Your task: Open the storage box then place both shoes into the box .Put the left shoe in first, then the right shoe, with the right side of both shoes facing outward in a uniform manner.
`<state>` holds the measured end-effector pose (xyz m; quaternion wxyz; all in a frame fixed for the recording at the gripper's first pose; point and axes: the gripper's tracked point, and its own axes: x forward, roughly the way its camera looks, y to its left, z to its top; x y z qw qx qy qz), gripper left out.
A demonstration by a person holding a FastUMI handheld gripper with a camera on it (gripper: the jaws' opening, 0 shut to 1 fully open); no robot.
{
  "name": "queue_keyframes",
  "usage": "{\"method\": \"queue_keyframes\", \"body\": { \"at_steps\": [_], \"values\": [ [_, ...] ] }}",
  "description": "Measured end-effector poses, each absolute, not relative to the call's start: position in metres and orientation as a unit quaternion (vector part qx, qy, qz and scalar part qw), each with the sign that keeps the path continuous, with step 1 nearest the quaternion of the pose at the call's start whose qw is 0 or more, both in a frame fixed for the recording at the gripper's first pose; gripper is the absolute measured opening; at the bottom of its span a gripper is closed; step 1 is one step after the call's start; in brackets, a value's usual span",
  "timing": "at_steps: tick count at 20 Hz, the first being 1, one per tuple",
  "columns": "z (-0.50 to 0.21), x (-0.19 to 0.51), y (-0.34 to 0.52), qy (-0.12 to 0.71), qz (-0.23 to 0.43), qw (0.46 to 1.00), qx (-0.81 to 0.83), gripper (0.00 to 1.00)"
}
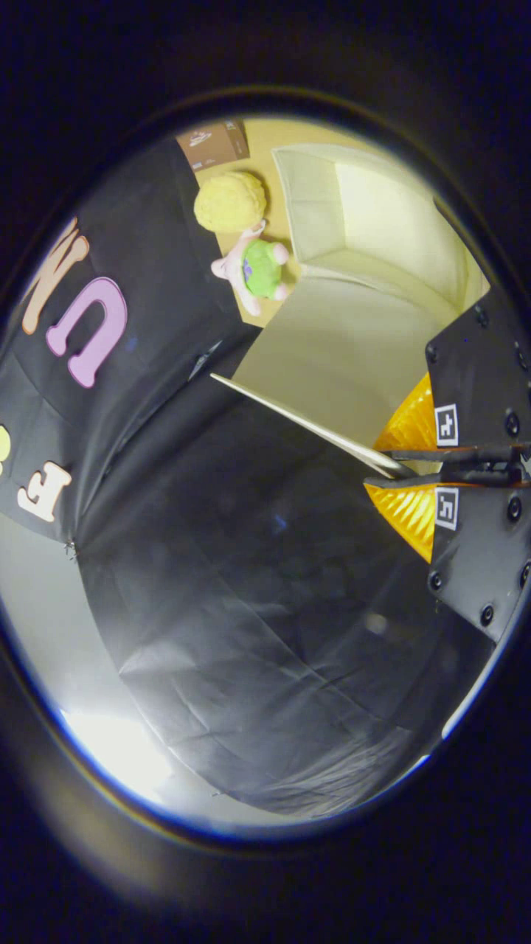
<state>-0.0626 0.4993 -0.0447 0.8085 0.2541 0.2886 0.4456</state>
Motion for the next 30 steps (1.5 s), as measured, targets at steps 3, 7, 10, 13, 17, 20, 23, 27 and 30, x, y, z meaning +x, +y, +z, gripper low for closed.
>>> {"method": "queue_keyframes", "body": {
  "at_steps": [3, 7, 10, 13, 17, 20, 23, 27, 30],
  "values": [
    [-0.066, -0.068, 0.532, 0.313, 0.460, 0.798, 0.231, 0.12],
    [-0.082, -0.077, 0.556, 0.290, 0.490, 0.801, 0.185, 0.57],
    [-0.085, -0.081, 0.552, 0.271, 0.496, 0.811, 0.153, 1.00],
    [-0.089, -0.078, 0.537, 0.254, 0.487, 0.827, 0.120, 1.00],
    [-0.082, -0.052, 0.501, 0.209, 0.453, 0.863, 0.084, 1.00],
    [-0.061, -0.037, 0.459, 0.174, 0.411, 0.892, 0.064, 1.00],
    [-0.056, -0.010, 0.407, 0.158, 0.362, 0.918, 0.046, 1.00],
    [-0.054, 0.020, 0.316, 0.150, 0.279, 0.948, 0.024, 1.00],
    [-0.072, 0.039, 0.244, 0.179, 0.214, 0.960, 0.012, 1.00]
  ]
}}
